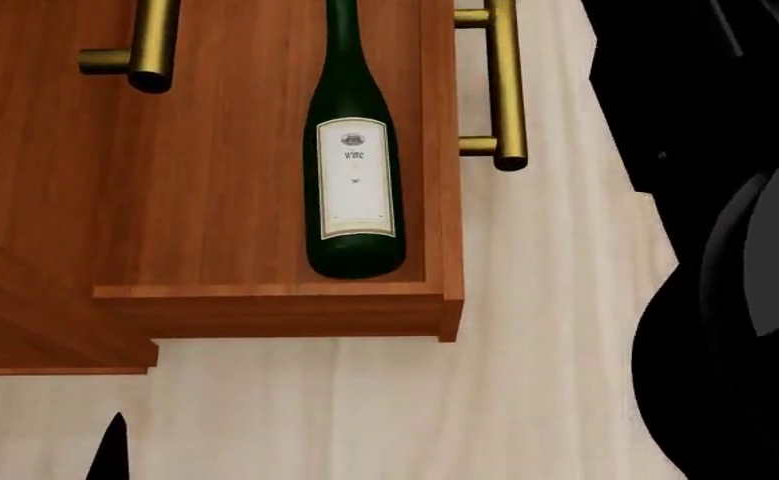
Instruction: Put the wine bottle in the bottom drawer of the cabinet.
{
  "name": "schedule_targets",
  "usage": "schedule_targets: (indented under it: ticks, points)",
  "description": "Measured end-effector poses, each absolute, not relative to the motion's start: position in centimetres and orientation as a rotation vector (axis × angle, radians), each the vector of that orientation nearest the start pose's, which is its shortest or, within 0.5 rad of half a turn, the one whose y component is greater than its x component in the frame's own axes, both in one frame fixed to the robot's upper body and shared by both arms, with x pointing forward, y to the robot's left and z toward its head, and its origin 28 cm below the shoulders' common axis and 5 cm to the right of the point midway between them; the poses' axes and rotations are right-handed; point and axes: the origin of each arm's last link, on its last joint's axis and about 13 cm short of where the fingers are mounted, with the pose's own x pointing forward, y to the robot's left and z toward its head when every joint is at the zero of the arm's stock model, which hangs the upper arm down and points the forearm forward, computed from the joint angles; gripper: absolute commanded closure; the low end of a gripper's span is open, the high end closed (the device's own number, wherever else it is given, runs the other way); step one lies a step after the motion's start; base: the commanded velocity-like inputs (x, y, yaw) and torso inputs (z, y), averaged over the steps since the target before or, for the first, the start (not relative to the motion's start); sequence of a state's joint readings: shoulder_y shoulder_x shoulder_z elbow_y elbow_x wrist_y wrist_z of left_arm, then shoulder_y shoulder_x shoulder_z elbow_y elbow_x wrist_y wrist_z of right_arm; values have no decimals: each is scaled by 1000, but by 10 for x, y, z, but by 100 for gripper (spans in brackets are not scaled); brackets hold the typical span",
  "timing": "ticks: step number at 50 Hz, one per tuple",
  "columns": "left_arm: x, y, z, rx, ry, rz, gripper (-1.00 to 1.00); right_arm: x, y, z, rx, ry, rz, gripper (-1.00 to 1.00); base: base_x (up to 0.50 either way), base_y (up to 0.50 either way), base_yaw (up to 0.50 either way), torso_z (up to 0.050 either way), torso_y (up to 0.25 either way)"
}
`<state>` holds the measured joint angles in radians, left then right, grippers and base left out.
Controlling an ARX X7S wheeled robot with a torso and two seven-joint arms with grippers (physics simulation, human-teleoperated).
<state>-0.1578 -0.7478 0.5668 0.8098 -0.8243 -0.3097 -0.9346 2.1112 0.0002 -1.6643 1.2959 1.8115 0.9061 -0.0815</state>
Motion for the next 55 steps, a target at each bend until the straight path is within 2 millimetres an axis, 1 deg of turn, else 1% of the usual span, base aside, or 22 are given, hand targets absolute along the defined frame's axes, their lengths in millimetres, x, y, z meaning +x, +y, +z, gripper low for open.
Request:
schedule_targets:
  ticks: [16, 33, 43, 55]
  points:
    - [150, 197, 141, -81, -6, -49, -100, 360, -64, 453, -62, 329, 396, -100, 0, 0, 0, 0, 0]
    - [149, 195, 145, -80, -7, -50, -100, 348, -75, 479, -57, 248, 433, -100, 0, 0, 0, 0, 0]
    - [148, 196, 148, -77, -15, -42, -100, 336, -90, 470, 1, 231, 441, -100, 0, 0, 0, 0, 0]
    - [146, 199, 153, -76, -31, -24, -100, 309, -103, 459, 42, 145, 450, -100, 0, 0, 0, 0, 0]
